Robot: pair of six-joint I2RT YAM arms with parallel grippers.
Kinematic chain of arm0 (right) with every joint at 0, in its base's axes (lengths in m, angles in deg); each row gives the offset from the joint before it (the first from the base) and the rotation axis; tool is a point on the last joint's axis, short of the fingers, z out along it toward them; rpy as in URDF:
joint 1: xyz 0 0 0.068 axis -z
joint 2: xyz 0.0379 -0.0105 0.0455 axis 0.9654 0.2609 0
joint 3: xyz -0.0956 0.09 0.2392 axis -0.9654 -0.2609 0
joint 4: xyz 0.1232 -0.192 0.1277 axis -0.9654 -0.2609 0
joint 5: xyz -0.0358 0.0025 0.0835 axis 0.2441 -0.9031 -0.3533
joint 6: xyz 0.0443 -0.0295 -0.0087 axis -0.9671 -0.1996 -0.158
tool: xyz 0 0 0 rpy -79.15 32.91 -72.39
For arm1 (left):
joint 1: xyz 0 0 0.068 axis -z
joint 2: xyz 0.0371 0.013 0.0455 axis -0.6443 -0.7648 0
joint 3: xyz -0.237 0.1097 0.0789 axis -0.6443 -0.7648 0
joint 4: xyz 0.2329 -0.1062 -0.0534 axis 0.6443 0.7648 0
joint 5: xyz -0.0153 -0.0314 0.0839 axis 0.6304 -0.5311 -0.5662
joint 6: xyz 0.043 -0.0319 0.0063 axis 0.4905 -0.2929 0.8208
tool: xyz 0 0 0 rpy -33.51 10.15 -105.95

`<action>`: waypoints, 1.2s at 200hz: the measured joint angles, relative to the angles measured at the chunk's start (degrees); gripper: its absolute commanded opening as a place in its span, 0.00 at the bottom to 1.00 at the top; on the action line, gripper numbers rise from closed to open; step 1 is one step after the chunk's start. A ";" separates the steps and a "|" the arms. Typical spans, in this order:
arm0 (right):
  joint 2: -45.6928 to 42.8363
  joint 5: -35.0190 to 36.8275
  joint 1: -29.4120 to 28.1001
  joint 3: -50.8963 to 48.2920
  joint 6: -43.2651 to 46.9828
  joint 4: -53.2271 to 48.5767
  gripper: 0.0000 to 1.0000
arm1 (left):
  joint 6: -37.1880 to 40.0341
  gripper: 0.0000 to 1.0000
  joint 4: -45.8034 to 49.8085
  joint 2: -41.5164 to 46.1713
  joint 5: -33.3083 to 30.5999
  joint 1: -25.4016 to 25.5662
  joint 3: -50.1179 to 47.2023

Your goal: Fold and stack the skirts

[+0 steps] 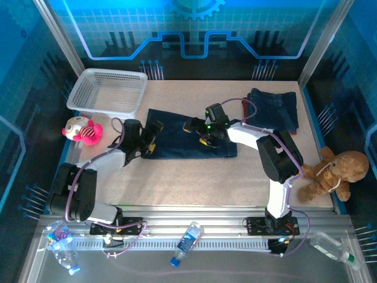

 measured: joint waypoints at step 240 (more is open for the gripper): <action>-27.65 5.75 16.81 -17.09 9.01 -17.00 0.98 | -2.75 0.99 4.39 -0.57 -3.63 1.88 5.18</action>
